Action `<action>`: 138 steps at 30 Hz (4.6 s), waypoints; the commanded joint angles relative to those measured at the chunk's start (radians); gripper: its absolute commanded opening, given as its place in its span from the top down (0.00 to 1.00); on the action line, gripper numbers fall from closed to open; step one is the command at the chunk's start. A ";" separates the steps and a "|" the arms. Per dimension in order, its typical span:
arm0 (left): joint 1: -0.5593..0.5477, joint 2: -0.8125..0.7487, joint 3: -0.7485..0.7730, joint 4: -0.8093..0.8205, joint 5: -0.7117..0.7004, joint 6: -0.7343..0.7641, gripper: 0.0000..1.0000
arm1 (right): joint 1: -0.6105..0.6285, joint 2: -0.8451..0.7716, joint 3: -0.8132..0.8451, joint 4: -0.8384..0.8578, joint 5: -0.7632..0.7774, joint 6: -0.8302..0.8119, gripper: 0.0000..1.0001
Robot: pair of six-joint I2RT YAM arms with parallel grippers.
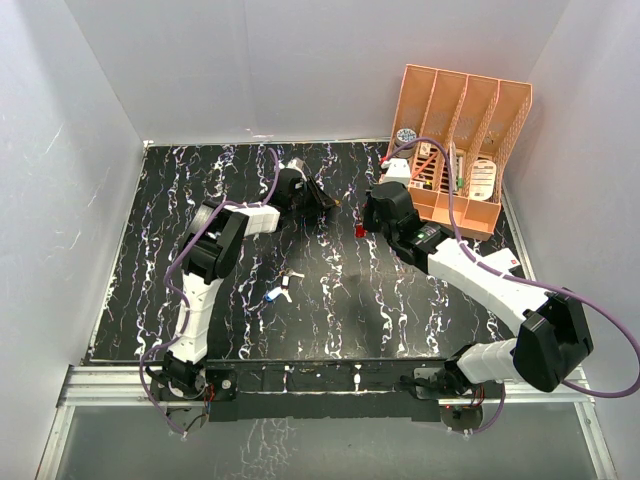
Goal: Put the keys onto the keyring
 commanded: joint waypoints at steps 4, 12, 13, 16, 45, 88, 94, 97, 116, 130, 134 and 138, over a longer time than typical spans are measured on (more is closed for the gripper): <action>-0.007 0.016 -0.001 -0.120 -0.027 0.023 0.81 | -0.006 -0.039 0.002 0.039 0.003 -0.007 1.00; -0.001 0.005 -0.016 -0.102 -0.034 0.019 0.99 | -0.015 -0.043 -0.002 0.039 0.002 -0.008 1.00; 0.000 -0.004 -0.029 -0.095 -0.037 0.019 1.00 | -0.015 -0.043 -0.002 0.039 0.001 -0.008 1.00; 0.001 -0.051 -0.081 -0.069 -0.057 0.026 0.94 | -0.018 -0.040 -0.004 0.043 -0.006 -0.008 1.00; 0.004 -0.059 0.021 0.142 -0.013 0.463 0.03 | -0.023 -0.055 -0.012 0.052 -0.025 -0.011 1.00; 0.008 -0.015 0.058 -0.082 0.104 0.391 0.05 | -0.052 -0.083 -0.026 0.047 -0.045 -0.014 1.00; 0.019 -0.128 -0.093 -0.077 0.085 0.355 0.05 | -0.052 -0.087 -0.032 0.052 -0.054 -0.011 1.00; 0.022 -0.190 -0.160 -0.083 0.072 0.356 0.05 | -0.052 -0.087 -0.033 0.052 -0.057 -0.010 1.00; 0.062 -0.581 -0.323 -0.152 -0.077 0.405 0.06 | -0.052 -0.096 -0.036 0.054 -0.073 -0.004 1.00; 0.060 -0.593 -0.381 -0.247 -0.233 0.436 0.21 | -0.053 -0.087 -0.033 0.056 -0.082 -0.002 1.00; 0.054 -0.574 -0.389 -0.258 -0.263 0.450 0.26 | -0.052 -0.083 -0.033 0.059 -0.083 -0.003 1.00; 0.047 -0.547 -0.393 -0.262 -0.279 0.456 0.29 | -0.053 -0.081 -0.034 0.060 -0.083 -0.003 1.00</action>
